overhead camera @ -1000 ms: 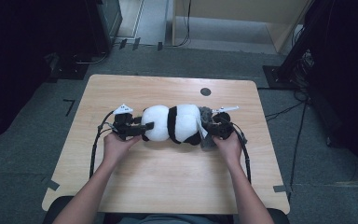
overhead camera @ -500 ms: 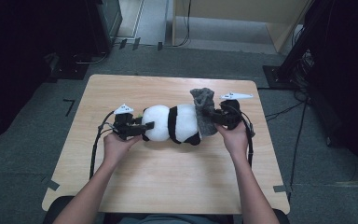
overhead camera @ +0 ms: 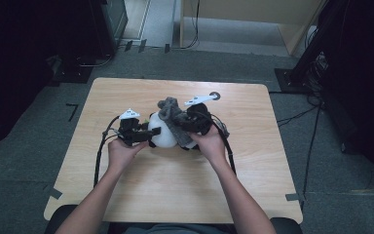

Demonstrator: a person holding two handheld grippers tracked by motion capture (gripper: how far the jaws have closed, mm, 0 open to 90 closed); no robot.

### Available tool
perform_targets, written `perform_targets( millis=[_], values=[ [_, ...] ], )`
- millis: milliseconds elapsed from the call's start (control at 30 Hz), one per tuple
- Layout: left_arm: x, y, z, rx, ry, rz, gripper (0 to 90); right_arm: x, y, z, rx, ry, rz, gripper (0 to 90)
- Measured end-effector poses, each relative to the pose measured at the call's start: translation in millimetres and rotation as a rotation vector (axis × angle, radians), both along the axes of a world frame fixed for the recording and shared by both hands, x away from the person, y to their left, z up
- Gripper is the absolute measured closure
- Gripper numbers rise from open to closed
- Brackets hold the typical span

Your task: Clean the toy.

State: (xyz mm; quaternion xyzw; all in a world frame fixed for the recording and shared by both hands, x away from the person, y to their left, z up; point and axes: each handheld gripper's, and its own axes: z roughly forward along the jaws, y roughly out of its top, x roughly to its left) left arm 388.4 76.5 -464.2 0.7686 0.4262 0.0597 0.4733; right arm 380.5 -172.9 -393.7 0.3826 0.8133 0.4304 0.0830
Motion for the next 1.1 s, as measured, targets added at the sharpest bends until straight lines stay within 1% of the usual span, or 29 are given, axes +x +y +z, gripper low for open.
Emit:
perform_targets(
  millis=[100,233,267,333,467,533,667,800,967,1100],
  values=[
    [0.0,0.2,0.1,0.002,-0.002,-0.001,47.1,1.8,16.8,-8.4,-0.023,0.017,0.03,78.0],
    [0.2,0.7,-0.1,0.012,0.005,0.001,47.7,3.9,27.2,-21.5,-0.04,0.04,0.04,78.0],
    [0.1,0.7,-0.2,0.01,0.008,0.002,47.8,3.2,27.6,-23.9,-0.035,0.035,0.041,78.0],
    [-0.2,0.4,0.0,0.013,0.006,0.001,48.0,1.4,26.4,-27.1,-0.019,0.027,0.04,78.1],
    [-0.7,-0.7,-0.3,0.02,0.0,-0.001,48.6,-2.9,22.7,-32.7,-0.009,0.018,0.052,78.2],
    [-0.5,-0.4,-0.4,0.025,0.001,-0.002,48.7,-5.8,21.5,-35.2,-0.014,0.016,0.059,78.3],
    [-0.1,-0.1,-1.0,0.026,0.007,0.002,49.0,-13.0,21.0,-41.2,-0.043,0.004,0.082,78.3],
    [0.0,-0.2,-1.2,0.026,0.009,0.002,49.2,-17.1,19.0,-45.8,-0.045,0.007,0.094,78.4],
    [0.1,-0.1,-1.4,0.022,0.012,0.003,49.2,-21.0,14.4,-52.5,-0.032,0.013,0.11,78.5],
    [0.1,-0.5,-1.3,0.02,0.016,0.005,49.3,-26.0,11.6,-58.0,-0.035,0.018,0.116,78.6]
  ],
)
